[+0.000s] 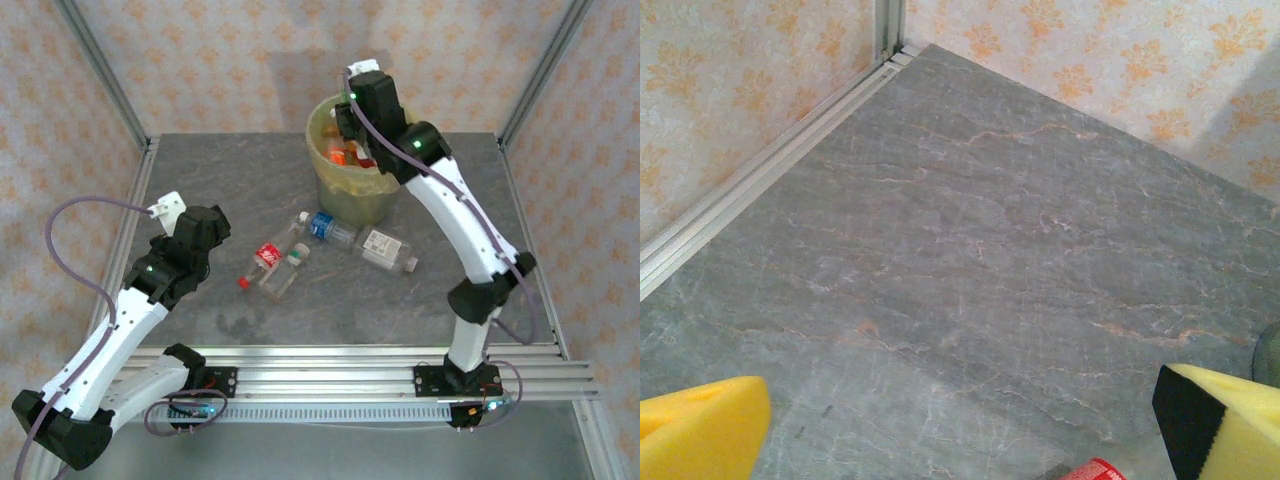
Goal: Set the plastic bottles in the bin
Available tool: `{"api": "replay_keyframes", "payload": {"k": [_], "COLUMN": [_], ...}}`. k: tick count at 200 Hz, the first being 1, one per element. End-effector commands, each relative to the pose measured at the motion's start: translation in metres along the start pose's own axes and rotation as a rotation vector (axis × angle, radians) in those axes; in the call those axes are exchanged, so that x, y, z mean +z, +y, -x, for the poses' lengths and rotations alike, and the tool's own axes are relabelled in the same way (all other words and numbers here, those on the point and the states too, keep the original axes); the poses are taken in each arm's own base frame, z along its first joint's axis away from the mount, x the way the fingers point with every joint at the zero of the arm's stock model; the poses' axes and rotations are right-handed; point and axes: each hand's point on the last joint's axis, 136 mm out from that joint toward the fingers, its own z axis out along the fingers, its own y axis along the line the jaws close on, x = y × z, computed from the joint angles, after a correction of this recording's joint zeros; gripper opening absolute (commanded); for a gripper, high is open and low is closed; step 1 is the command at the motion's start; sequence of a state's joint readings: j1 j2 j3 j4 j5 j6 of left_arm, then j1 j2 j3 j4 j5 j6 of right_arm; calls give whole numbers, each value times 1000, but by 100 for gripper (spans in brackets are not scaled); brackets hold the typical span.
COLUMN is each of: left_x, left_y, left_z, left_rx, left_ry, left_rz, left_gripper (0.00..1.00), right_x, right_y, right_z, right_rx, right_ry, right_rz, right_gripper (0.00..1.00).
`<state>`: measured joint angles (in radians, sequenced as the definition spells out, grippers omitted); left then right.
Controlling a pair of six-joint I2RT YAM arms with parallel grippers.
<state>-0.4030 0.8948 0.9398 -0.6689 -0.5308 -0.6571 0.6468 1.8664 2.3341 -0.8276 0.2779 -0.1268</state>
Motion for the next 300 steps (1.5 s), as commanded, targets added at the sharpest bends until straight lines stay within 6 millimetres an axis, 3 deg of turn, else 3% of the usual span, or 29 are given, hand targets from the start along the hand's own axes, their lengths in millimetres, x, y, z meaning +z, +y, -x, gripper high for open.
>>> {"api": "replay_keyframes", "payload": {"k": [1,38,79,117,146,206,236,267,300], "left_x": [1,2,2,2,3,3,4,4,5], "left_y": [0,-2,-2,-3,-5,-8,-22,-43,-57], "left_z": [6,6,7,7,7,7,2,-13,-39], "left_rx": [-19,-16,-11,-13,-9,-1,34,130,232], "left_ry": [-16,-13,-13,-12,-7,2,35,118,226], "left_rz": [4,-1,2,2,0,-8,-77,-180,-236], "left_gripper": [100,100,100,100,100,100,100,100,100], "right_x": [21,57,77,77,71,46,30,12,-8], "right_y": [-3,14,21,26,25,29,20,8,-5], "right_z": [-4,-19,-50,-70,-71,-49,-39,-37,-48], "right_rx": [-43,-94,-89,-72,-48,10,29,58,98], "right_ry": [46,92,196,272,286,235,214,211,225], "right_rz": [14,45,92,120,126,197,186,159,134], "right_gripper": [38,39,44,64,81,78,76,76,84]}}
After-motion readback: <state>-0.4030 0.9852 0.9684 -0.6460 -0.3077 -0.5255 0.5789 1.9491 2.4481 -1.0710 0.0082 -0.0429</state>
